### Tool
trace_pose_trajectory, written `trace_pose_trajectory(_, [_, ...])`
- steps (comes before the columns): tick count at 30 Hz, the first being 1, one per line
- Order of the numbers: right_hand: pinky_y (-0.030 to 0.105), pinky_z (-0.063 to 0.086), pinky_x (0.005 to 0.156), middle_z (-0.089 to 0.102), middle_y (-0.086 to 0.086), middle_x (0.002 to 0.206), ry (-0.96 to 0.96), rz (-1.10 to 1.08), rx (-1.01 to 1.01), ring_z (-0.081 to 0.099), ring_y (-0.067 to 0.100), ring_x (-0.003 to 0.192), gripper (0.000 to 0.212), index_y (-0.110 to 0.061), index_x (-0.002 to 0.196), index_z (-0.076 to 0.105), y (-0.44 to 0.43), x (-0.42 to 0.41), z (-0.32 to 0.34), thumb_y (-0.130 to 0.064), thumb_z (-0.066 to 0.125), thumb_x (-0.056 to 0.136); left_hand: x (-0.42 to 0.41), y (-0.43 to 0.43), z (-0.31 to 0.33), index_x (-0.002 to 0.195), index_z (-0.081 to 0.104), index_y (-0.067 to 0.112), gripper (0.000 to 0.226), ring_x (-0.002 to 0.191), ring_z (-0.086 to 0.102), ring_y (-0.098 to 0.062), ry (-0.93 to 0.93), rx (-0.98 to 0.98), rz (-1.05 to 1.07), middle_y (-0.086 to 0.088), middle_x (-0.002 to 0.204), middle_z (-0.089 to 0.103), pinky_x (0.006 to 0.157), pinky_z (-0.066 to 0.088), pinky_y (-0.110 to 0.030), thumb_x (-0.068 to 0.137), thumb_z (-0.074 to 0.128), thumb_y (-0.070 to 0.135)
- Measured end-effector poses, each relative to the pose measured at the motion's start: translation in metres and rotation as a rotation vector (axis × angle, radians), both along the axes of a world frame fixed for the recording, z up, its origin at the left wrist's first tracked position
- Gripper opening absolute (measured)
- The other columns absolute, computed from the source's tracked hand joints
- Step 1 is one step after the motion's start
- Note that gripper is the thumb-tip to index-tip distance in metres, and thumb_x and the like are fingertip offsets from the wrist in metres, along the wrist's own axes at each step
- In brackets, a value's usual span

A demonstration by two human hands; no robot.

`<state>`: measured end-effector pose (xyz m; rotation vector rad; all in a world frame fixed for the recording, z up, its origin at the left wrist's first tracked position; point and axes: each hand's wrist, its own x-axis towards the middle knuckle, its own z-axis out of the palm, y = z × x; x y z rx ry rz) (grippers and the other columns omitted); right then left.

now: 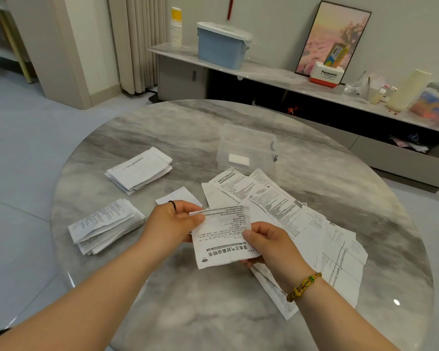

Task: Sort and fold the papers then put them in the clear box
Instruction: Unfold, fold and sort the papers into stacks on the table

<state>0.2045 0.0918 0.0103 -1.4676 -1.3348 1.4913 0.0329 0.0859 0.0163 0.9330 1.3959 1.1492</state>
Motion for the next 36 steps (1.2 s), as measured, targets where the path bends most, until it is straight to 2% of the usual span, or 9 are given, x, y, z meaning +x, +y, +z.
trace_pose_trajectory(7, [0.016, 0.045, 0.043, 0.068, 0.000, 0.067, -0.013, -0.052, -0.014, 0.059, 0.002, 0.047, 0.024, -0.011, 0.073, 0.059, 0.008, -0.003, 0.002, -0.005, 0.047, 0.093, -0.029, -0.003, 0.006, 0.082, 0.061, 0.028, 0.011, 0.075, 0.055, -0.007, 0.508, 0.152, 0.085, 0.013, 0.082, 0.060, 0.066, 0.040, -0.019, 0.089, 0.056, 0.021])
trace_pose_trajectory(14, [0.016, 0.042, 0.043, 0.064, 0.001, 0.069, -0.041, -0.074, -0.016, 0.054, 0.009, 0.053, 0.027, -0.013, 0.071, 0.058, 0.045, -0.032, 0.011, -0.002, 0.045, 0.092, -0.076, -0.003, 0.002, 0.110, 0.063, 0.021, 0.023, 0.117, 0.045, -0.013, 1.010, 0.115, 0.033, 0.005, 0.122, 0.057, 0.091, 0.031, -0.019, 0.093, 0.048, 0.023])
trace_pose_trajectory(19, [0.020, 0.040, 0.055, 0.058, -0.002, 0.073, -0.196, 0.004, 0.065, 0.050, 0.009, 0.063, 0.030, -0.018, 0.070, 0.054, 0.090, -0.075, 0.018, -0.002, 0.044, 0.092, -0.102, -0.004, -0.001, 0.136, 0.039, 0.024, 0.046, 0.138, 0.022, -0.012, 1.239, -0.040, -0.221, 0.007, 0.149, 0.025, 0.109, 0.019, -0.021, 0.093, 0.043, 0.040])
trace_pose_trajectory(23, [0.015, 0.038, 0.049, 0.054, -0.005, 0.069, -0.295, 0.096, 0.139, 0.046, 0.006, 0.060, 0.031, -0.018, 0.069, 0.054, 0.123, -0.116, 0.024, -0.001, 0.041, 0.092, -0.111, -0.006, -0.001, 0.143, 0.023, 0.021, 0.055, 0.138, 0.021, -0.015, 1.299, -0.128, -0.363, 0.006, 0.151, 0.018, 0.110, 0.022, -0.024, 0.095, 0.038, 0.041])
trace_pose_trajectory(25, [0.007, 0.036, 0.043, 0.056, -0.003, 0.072, -0.348, 0.136, 0.177, 0.046, 0.005, 0.059, 0.025, -0.012, 0.084, 0.060, 0.136, -0.135, 0.024, 0.002, 0.040, 0.091, -0.116, -0.006, -0.003, 0.145, 0.021, 0.020, 0.055, 0.138, 0.022, -0.015, 1.292, -0.145, -0.404, 0.006, 0.151, 0.018, 0.110, 0.023, -0.024, 0.096, 0.036, 0.039])
trace_pose_trajectory(27, [0.004, 0.037, 0.044, 0.063, 0.007, 0.088, -0.388, 0.162, 0.199, 0.050, 0.010, 0.065, 0.029, -0.002, 0.104, 0.062, 0.145, -0.152, 0.022, 0.005, 0.038, 0.090, -0.120, -0.006, -0.007, 0.144, 0.024, 0.019, 0.052, 0.137, 0.023, -0.015, 1.299, -0.155, -0.439, 0.006, 0.150, 0.021, 0.110, 0.024, -0.024, 0.096, 0.036, 0.038])
trace_pose_trajectory(31, [0.004, 0.042, 0.047, 0.063, 0.018, 0.112, -0.440, 0.221, 0.194, 0.053, 0.010, 0.065, 0.031, 0.004, 0.112, 0.058, 0.154, -0.177, 0.017, 0.006, 0.034, 0.091, -0.120, -0.005, -0.013, 0.140, 0.031, 0.017, 0.048, 0.137, 0.023, -0.015, 1.285, -0.177, -0.471, 0.006, 0.148, 0.022, 0.111, 0.025, -0.026, 0.096, 0.036, 0.037])
trace_pose_trajectory(34, [0.022, 0.048, 0.076, 0.063, 0.017, 0.116, -0.493, 0.247, 0.193, 0.060, 0.022, 0.088, 0.031, 0.000, 0.113, 0.058, 0.161, -0.189, 0.009, 0.002, 0.036, 0.091, -0.121, -0.002, -0.017, 0.139, 0.033, 0.017, 0.048, 0.137, 0.023, -0.015, 1.276, -0.175, -0.459, 0.006, 0.148, 0.023, 0.111, 0.024, -0.026, 0.096, 0.036, 0.037])
trace_pose_trajectory(36, [0.028, 0.047, 0.085, 0.063, 0.017, 0.117, -0.525, 0.260, 0.183, 0.060, 0.028, 0.104, 0.032, -0.001, 0.114, 0.058, 0.164, -0.195, 0.004, 0.002, 0.036, 0.091, -0.120, -0.001, -0.018, 0.140, 0.032, 0.017, 0.049, 0.137, 0.022, -0.015, 1.271, -0.172, -0.455, 0.006, 0.148, 0.023, 0.111, 0.024, -0.025, 0.096, 0.036, 0.037])
